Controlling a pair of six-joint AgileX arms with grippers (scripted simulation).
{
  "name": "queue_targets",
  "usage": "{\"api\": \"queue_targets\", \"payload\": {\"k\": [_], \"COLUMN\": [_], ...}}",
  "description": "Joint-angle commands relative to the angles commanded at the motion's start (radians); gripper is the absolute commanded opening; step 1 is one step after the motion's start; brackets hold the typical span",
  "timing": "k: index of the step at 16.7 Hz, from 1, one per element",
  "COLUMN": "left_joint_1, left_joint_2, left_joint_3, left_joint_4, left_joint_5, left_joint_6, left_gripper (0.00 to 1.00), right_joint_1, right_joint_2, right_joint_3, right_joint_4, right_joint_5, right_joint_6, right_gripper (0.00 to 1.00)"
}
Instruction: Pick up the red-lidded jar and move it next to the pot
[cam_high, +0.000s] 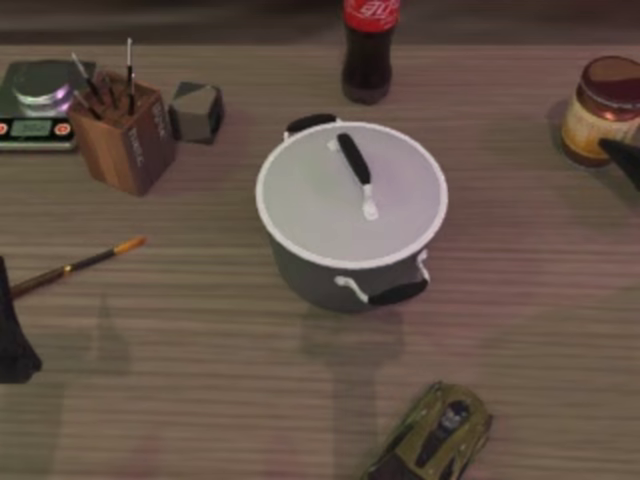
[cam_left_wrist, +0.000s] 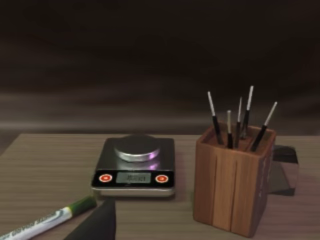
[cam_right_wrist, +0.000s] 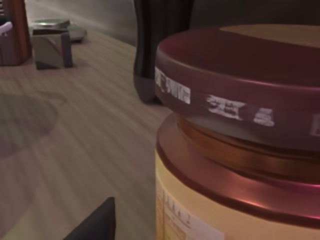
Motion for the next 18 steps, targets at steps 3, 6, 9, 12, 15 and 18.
{"api": "queue_targets", "payload": {"k": [3,6,9,12,15,18], "left_joint_1": [0.0,0.0,0.0,0.0,0.0,0.0], "left_joint_2": [0.0,0.0,0.0,0.0,0.0,0.0], "left_joint_3": [0.0,0.0,0.0,0.0,0.0,0.0], "left_joint_4": [0.0,0.0,0.0,0.0,0.0,0.0], "left_joint_5": [0.0,0.0,0.0,0.0,0.0,0.0], "left_joint_6": [0.0,0.0,0.0,0.0,0.0,0.0], "left_gripper": [1.0,1.0,1.0,1.0,1.0,1.0], "right_joint_1": [0.018,0.069,0.097,0.097,0.097,0.097], "right_joint_2": [0.003,0.02,0.029,0.029,0.029,0.029], "right_joint_3": [0.009,0.053,0.077,0.077,0.077,0.077], "right_joint_4": [-0.01,-0.042,-0.06,-0.06,-0.06,-0.06], "right_joint_5": [0.017,0.069,0.097,0.097,0.097,0.097], "right_joint_6": [-0.003,-0.009,-0.012,-0.012,-0.012,-0.012], "right_gripper": [1.0,1.0,1.0,1.0,0.77,0.55]}}
